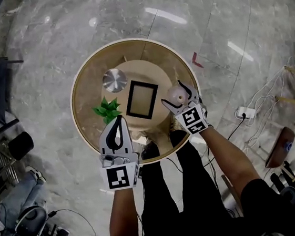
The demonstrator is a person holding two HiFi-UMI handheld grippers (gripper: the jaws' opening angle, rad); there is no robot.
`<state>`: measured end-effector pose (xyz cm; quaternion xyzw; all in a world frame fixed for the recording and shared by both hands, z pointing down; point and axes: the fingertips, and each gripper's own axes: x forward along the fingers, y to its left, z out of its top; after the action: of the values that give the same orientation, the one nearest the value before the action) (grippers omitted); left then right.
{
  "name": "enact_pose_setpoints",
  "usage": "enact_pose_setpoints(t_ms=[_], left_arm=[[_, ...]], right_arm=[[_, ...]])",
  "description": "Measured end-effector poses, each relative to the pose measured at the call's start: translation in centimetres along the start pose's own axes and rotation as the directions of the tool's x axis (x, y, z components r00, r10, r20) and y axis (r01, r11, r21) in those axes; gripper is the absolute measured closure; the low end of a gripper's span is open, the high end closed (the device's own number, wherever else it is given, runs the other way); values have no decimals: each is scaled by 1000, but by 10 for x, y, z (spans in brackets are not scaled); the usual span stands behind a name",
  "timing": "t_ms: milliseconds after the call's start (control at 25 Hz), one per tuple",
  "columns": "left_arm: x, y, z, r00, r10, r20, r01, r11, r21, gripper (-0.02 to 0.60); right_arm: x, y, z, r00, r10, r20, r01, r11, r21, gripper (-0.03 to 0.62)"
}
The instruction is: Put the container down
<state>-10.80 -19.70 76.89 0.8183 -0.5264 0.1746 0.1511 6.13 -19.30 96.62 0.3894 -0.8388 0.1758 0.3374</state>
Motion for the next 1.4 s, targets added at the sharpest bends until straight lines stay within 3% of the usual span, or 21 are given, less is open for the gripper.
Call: enact_pose_setpoints(t_ms=[480, 920, 1120, 1400], left_arm=[[-5, -2, -19, 999, 24, -30, -24, 1000, -2, 588], [-12, -22, -11, 1000, -3, -23, 2, 998, -70, 588], [-26, -23, 26, 1000, -16, 0, 16, 997, -74, 588], [-81, -25, 106, 995, -11, 96, 13, 1000, -14, 588]], right_arm=[[27, 1, -21, 999, 27, -33, -28, 999, -27, 189], [25, 6, -22, 997, 50, -51, -51, 999, -3, 181], [-12, 14, 11, 998, 49, -29, -50, 999, -23, 178], [-124, 43, 106, 994, 53, 95, -48, 997, -60, 180]])
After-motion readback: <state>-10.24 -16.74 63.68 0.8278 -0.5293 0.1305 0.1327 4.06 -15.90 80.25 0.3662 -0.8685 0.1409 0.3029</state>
